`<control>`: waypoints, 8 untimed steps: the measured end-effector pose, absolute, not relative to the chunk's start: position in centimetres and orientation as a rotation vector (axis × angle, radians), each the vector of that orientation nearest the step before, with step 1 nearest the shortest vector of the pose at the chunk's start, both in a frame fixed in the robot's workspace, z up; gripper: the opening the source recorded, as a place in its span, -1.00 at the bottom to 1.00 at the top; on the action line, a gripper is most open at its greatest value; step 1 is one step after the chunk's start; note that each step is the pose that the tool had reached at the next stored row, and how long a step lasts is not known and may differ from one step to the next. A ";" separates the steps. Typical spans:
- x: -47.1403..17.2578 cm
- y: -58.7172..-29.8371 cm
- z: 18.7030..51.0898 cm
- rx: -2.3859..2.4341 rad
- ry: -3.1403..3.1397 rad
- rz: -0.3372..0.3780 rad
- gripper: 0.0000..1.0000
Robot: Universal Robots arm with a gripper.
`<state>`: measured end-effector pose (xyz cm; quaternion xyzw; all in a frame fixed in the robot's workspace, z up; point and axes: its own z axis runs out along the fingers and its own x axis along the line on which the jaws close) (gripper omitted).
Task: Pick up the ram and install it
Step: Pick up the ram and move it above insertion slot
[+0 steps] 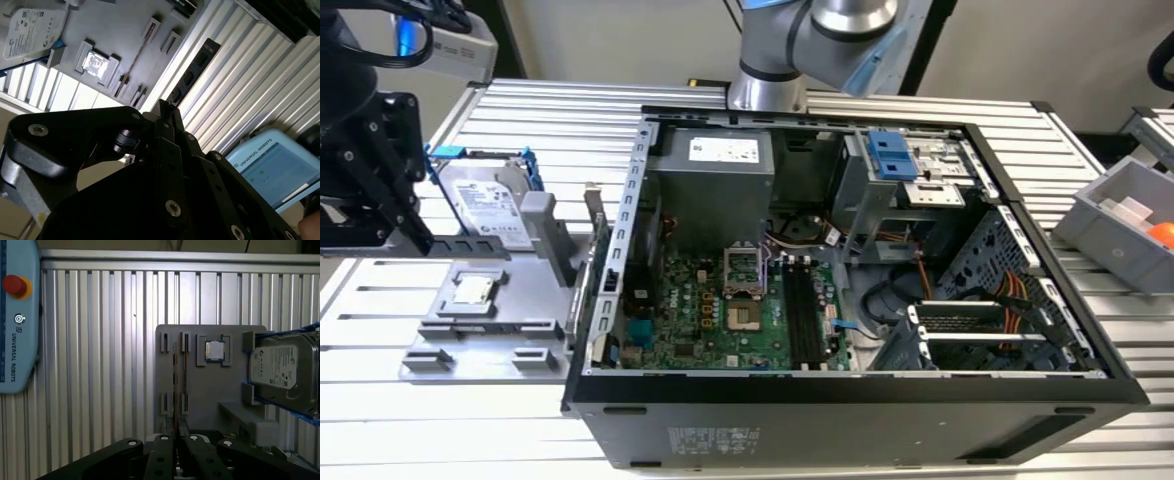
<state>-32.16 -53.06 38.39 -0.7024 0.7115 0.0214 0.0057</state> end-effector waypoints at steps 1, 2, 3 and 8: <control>-32.1 -53.1 38.4 -2.199 2.227 0.067 -1.00; -31.9 -53.1 38.4 -2.199 2.227 0.067 -1.00; -31.8 -53.1 38.4 -2.199 2.227 0.067 -1.00; -31.1 -53.1 38.4 -2.199 2.227 0.067 -1.00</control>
